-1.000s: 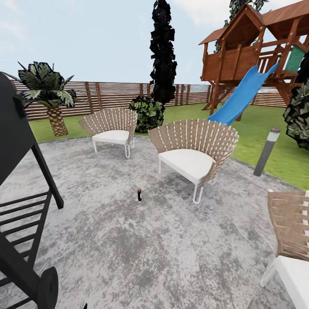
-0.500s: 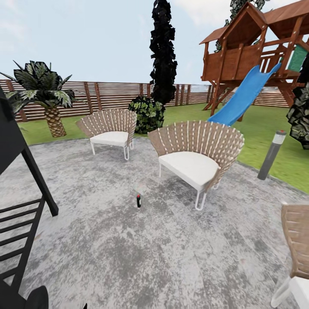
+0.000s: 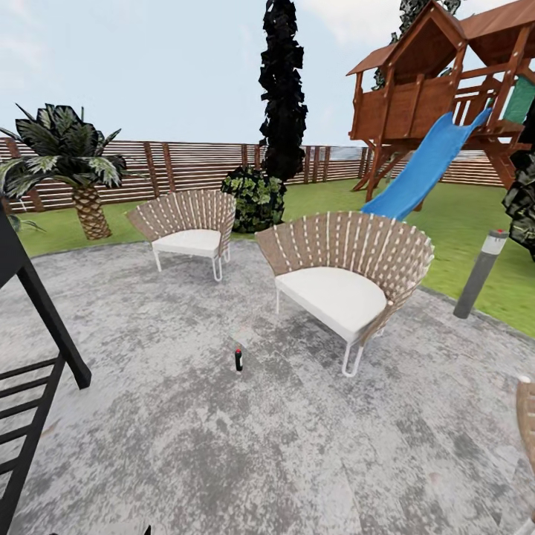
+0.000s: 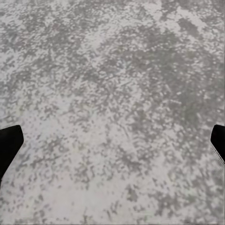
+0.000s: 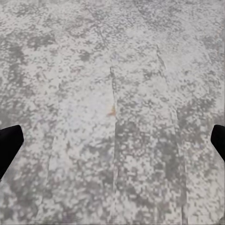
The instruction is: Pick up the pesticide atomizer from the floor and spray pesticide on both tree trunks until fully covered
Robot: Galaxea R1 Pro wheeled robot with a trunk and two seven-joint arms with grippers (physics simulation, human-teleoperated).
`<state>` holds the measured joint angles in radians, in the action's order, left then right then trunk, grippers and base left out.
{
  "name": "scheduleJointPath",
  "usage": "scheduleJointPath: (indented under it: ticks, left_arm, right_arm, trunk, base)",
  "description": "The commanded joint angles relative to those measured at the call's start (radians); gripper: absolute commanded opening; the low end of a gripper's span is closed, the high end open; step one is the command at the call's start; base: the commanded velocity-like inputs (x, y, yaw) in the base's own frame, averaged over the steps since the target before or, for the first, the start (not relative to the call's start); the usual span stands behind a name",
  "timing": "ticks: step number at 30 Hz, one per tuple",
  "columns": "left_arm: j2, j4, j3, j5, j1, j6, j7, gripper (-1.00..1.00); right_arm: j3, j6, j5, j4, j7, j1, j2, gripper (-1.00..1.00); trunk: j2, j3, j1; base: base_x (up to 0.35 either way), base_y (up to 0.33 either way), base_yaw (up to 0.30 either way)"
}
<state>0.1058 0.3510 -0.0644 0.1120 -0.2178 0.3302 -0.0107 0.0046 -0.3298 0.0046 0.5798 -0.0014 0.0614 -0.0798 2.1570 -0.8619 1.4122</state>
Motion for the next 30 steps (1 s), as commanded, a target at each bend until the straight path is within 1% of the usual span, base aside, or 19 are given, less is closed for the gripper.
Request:
scheduleJointPath:
  ticks: [1, 30]
  left_arm:
    - [0.0, 0.0, 0.0, 0.0, 0.0, 0.0, 0.0, 1.0]
    - [0.0, 0.0, 0.0, 0.0, 0.0, 0.001, 0.0, 1.0]
  right_arm:
    - [0.0, 0.0, 0.0, 0.0, 0.0, 0.0, 0.0, 1.0]
    - [-0.001, 0.0, -0.001, 0.003, 0.003, 0.0, 0.002, 1.0]
  trunk:
    - [0.0, 0.0, 0.0]
    - [0.0, 0.0, 0.0]
  base:
    - [0.249, 0.0, 0.0]
    - [0.249, 0.0, 0.0]
